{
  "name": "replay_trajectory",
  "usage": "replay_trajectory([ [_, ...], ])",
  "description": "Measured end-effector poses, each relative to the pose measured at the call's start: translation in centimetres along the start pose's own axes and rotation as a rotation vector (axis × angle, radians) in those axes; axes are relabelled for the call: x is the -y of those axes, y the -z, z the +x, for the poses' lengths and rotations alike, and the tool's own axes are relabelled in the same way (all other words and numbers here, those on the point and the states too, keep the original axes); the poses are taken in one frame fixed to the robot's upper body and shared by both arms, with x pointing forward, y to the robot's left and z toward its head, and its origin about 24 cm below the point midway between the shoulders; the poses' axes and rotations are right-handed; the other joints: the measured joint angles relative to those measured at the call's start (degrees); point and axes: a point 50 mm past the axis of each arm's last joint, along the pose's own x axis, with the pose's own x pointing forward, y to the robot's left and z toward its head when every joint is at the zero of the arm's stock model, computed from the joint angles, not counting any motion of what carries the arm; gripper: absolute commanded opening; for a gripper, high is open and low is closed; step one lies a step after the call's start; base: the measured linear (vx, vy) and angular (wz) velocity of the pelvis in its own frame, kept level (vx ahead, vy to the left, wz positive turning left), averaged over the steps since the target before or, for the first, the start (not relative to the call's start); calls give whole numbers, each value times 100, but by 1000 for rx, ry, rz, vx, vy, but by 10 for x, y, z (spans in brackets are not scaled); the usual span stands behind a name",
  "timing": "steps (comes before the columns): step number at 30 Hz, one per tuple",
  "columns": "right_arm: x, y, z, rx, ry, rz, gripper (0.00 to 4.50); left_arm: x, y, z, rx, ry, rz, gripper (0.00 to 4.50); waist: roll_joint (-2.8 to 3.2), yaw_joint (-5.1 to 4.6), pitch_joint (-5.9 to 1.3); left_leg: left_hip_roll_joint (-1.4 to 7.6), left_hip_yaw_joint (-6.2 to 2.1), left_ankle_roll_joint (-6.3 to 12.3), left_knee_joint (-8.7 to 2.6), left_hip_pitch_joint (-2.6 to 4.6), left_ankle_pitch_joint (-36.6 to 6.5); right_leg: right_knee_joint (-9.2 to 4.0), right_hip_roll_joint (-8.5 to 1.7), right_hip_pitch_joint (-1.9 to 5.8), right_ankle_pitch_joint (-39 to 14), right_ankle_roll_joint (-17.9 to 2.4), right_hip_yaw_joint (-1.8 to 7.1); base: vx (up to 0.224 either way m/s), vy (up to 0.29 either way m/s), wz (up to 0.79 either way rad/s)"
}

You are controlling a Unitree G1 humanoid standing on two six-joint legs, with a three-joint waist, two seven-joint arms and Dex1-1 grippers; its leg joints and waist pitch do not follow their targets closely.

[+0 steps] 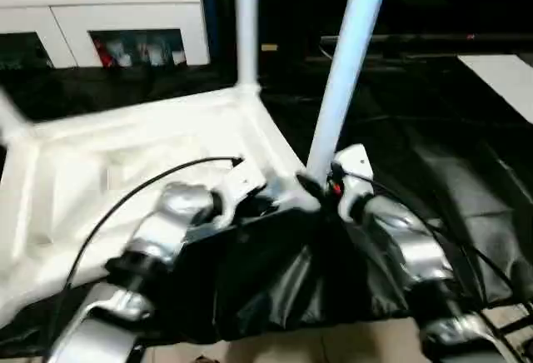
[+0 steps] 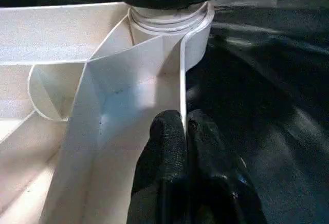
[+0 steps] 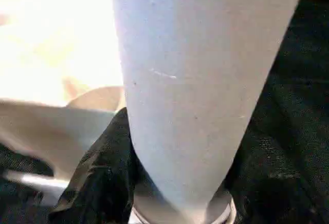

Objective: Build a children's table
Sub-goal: Rotate leg to tighten

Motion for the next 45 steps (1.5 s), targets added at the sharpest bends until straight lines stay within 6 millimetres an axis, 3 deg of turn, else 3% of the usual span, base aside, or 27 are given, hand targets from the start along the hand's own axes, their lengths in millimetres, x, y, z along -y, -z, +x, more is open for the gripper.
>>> replay_trajectory([
  [5,-1,1,1,14,14,-19,198,0,0,1,4,-7,11,0,21,0,8,-5,1,0,0,2,0,-4,0,0,0,0,8,0,0,0],
  [8,2,0,-1,23,-8,-17,268,-1,0,0,10,2,29,0,39,1,19,-6,1,1,-2,0,0,-3,0,-2,0,0,9,0,0,0],
  [13,11,-1,-17,-11,-153,-100,307,1,-1,-4,26,86,61,0,44,55,22,-5,7,0,-23,-7,0,2,0,-10,17,-24,9,0,0,0],
  [18,19,4,-41,-72,-325,-159,307,6,-1,-12,44,219,87,0,57,251,19,20,27,2,-32,-26,1,11,9,-19,48,-36,2,61,-16,6],
  [24,27,0,-64,-137,-491,-220,307,11,-2,-15,49,322,100,0,88,364,16,22,29,39,-9,-83,2,8,7,-46,24,-58,1,10,-2,0],
  [29,29,0,-76,-190,-582,-205,307,14,0,-16,42,386,101,0,101,383,18,23,29,11,5,-86,-12,13,4,-37,26,-59,5,0,0,0],
  [34,28,1,-77,-195,-599,-203,266,15,1,-16,40,400,98,0,104,362,18,23,29,10,5,-86,-12,14,4,-31,28,-59,6,0,0,0],
  [45,26,2,-76,-194,-610,-188,261,15,1,-16,40,404,98,0,103,371,13,25,28,11,8,-86,-11,20,3,-30,29,-59,3,0,0,0],
])
